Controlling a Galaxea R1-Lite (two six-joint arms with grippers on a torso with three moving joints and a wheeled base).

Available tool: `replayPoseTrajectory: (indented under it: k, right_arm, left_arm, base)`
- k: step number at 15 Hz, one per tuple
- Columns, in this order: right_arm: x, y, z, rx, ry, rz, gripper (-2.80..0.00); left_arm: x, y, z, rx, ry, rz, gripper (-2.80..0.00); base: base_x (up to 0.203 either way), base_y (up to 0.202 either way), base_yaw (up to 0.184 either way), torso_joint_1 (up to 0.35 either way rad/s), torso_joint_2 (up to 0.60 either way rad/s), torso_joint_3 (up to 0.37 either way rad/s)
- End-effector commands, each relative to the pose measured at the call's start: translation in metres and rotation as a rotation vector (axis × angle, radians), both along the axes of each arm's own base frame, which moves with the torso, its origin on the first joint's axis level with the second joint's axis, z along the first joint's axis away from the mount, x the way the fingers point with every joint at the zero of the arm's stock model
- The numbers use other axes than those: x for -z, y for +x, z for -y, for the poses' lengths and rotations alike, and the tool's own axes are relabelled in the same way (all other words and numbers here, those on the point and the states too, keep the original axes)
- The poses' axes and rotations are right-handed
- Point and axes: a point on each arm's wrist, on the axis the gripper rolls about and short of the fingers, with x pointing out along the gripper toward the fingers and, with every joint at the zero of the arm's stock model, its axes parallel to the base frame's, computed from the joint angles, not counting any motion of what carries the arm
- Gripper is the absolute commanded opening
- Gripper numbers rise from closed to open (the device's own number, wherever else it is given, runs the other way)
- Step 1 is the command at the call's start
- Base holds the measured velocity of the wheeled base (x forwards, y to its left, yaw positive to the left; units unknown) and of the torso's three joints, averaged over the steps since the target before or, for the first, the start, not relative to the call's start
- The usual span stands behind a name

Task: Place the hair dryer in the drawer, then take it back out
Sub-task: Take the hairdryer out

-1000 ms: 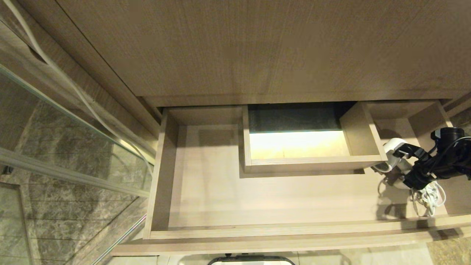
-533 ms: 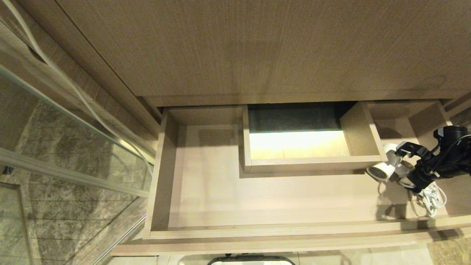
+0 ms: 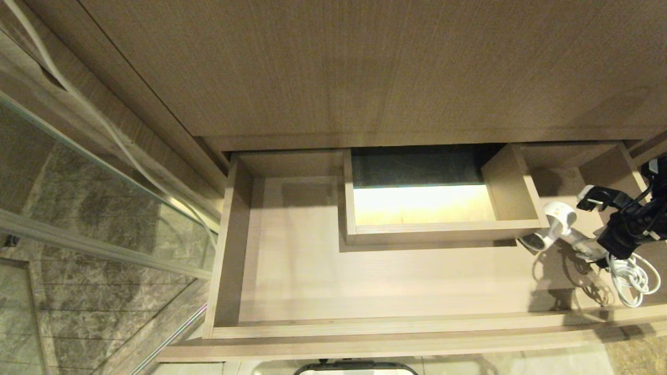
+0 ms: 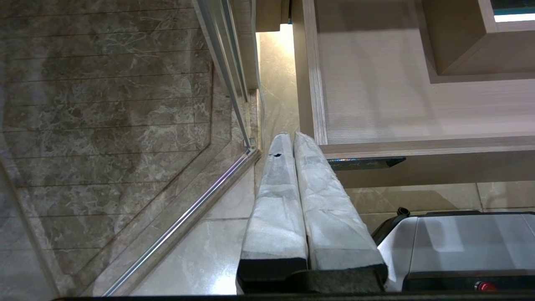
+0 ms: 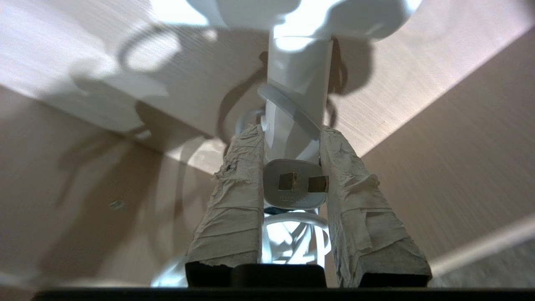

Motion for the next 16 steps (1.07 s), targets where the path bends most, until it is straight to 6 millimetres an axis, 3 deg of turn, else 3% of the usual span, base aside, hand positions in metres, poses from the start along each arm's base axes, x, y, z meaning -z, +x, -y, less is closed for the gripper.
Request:
replayPoseTrajectory:
  k: [1,8,12,15,16]
  right_arm:
    - [-0.026,-0.014,-0.006,-0.005,-0.031,0.053,-2.8]
    - [-0.045,-0.037,-0.018,-0.008,-0.034,0.06,-2.8]
    - [-0.026,-0.051,-0.025,-0.011,-0.01,-0.003,-2.8]
    - [-0.014,-0.037,-0.018,-0.012,-0.029,0.023,-2.8]
    - [-0.006,-0.03,-0.014,-0.016,-0.032,0.015,-0.63]
  left_arm:
    - [0.0,0.0,0.0,0.0,-0.001,0.0,-2.8]
    - [0.0,0.0,0.0,0.0,-0.001,-0.001,-2.8]
    - [0.0,0.0,0.0,-0.001,-0.001,-0.001,-2.8]
    - [0.0,0.0,0.0,-0.001,-0.001,-0.001,-2.8]
    - [0.0,0.0,0.0,0.001,-0.001,-0.001,-2.8]
  base:
    - [0.0,0.0,0.0,0.0,0.0,0.0]
    - [0.0,0.0,0.0,0.0,0.0,0.0]
    - [0.0,0.0,0.0,0.0,0.0,0.0]
    - [0.0,0.0,0.0,0.0,0.0,0.0]
    - [0.0,0.0,0.0,0.0,0.0,0.0]
